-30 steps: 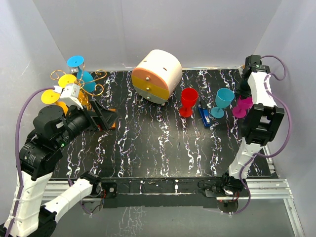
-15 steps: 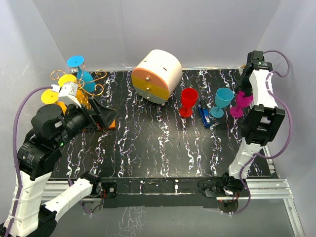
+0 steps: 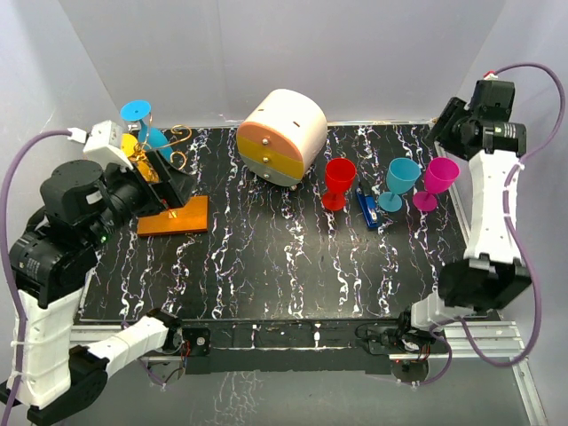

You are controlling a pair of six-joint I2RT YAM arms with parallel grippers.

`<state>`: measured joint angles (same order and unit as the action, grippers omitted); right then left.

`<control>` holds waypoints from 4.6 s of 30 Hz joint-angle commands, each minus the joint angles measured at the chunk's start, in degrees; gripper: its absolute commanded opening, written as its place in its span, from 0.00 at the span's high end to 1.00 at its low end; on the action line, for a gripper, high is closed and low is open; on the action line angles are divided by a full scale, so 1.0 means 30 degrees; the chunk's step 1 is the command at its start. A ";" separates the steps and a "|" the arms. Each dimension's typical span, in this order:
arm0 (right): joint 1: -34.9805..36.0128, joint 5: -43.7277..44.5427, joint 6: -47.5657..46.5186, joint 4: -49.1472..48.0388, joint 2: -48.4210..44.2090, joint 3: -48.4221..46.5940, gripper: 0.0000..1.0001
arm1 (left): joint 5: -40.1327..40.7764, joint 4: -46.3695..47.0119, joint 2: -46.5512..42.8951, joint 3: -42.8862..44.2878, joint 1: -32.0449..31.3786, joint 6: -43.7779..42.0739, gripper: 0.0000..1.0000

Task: Take the wine glass off the wine glass rack

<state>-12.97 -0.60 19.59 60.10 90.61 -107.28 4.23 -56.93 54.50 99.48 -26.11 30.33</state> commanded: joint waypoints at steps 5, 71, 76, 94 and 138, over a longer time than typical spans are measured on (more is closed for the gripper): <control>0.6324 -0.3231 -0.0792 -0.2330 -0.3575 0.1821 0.38 | 0.7023 -0.2647 0.1873 0.3489 -0.0116 -0.2835 0.01; 2.1523 0.1718 -0.3445 -0.7580 -1.3804 1.3404 0.02 | 0.5957 0.0517 0.5528 -0.0464 1.3510 -0.3716 0.01; 2.1514 0.1647 -0.3450 -0.7667 -1.3743 1.3491 0.02 | 0.5137 0.1421 0.5525 -0.0820 1.3898 -0.3954 0.01; 2.1521 0.1625 -0.3401 -0.8011 -1.3592 1.3899 0.02 | 0.4003 0.1947 0.6311 -0.0590 1.4502 -0.3739 0.11; 2.1522 0.2104 -0.3192 -0.7990 -1.3332 1.3804 0.02 | 0.4721 0.3028 0.7119 0.0884 1.4577 -0.3923 0.36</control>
<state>51.37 4.64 10.17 39.11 50.50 -64.79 17.69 -50.00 75.94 100.86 17.17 19.29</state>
